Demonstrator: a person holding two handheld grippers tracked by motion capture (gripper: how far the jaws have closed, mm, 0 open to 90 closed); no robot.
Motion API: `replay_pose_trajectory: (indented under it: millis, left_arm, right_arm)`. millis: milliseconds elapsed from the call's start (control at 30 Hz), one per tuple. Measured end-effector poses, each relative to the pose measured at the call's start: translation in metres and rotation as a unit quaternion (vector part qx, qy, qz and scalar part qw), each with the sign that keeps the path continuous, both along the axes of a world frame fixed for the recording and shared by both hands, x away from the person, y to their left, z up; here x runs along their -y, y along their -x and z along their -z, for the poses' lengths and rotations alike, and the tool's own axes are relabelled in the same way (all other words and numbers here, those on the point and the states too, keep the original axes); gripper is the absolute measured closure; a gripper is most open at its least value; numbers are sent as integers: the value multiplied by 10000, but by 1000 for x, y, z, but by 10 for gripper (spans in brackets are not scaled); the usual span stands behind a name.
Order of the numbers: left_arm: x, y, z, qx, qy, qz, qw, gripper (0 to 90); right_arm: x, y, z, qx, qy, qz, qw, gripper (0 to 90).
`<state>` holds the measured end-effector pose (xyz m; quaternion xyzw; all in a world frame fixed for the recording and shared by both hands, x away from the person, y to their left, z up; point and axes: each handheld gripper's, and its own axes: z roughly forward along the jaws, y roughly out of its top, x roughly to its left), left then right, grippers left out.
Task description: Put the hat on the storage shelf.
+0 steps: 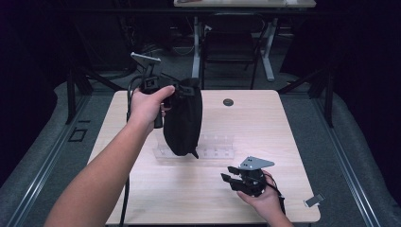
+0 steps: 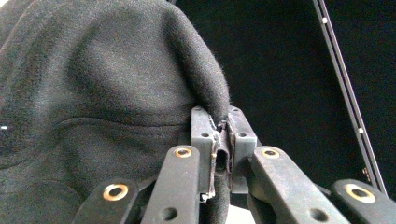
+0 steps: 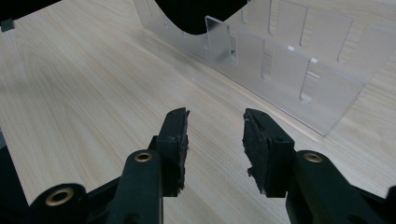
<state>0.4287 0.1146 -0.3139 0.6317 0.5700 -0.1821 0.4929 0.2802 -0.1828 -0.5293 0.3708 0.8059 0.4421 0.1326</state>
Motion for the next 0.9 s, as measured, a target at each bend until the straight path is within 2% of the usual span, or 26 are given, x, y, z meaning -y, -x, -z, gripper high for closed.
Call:
replay_pose_trajectory:
  millis: [367, 900]
  left_arm:
    - [5, -2, 4, -26, 43, 50, 10000, 844]
    - [6, -3, 25, -132, 113, 155, 9997, 842]
  right_arm:
    - [-1, 0, 0, -3, -2, -5, 10000, 599]
    - [-1, 0, 0, -10, -10, -16, 10000, 600]
